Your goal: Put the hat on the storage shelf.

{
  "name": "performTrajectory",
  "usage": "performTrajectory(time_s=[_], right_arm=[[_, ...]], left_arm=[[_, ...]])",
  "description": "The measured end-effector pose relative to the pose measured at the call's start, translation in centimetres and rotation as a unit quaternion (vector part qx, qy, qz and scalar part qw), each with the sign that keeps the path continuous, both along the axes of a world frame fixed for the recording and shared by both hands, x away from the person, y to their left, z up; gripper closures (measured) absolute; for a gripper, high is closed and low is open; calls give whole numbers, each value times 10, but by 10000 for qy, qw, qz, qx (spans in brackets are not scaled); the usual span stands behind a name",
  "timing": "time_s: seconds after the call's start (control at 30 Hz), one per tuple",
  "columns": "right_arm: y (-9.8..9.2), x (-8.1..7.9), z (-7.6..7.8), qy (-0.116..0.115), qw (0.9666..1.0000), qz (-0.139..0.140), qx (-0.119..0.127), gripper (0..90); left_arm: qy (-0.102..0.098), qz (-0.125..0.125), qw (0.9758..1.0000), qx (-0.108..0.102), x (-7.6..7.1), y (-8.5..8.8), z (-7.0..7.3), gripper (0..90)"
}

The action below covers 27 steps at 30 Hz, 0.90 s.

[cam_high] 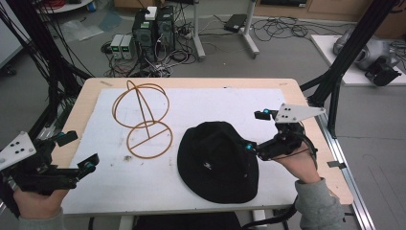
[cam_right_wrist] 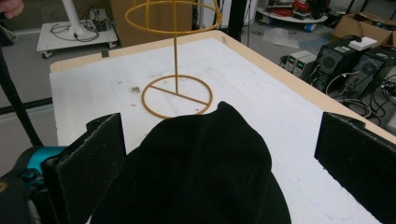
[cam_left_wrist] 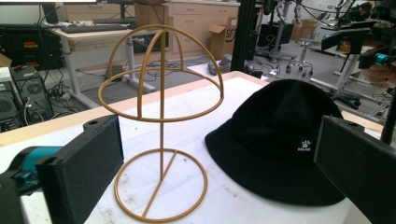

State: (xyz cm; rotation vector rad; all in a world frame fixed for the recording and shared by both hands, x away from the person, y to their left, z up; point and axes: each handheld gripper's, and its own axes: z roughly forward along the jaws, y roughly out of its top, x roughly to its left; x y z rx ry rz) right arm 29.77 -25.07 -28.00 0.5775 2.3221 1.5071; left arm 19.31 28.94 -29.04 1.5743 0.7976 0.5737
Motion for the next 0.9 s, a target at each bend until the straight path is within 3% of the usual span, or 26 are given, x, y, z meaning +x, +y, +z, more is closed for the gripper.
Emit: performTrajectory(time_s=[0.9], right_arm=[[50, 27, -16, 291, 9992, 95, -242, 15]], left_arm=[[-10, 7, 10000, 26, -5, 2, 0, 17]])
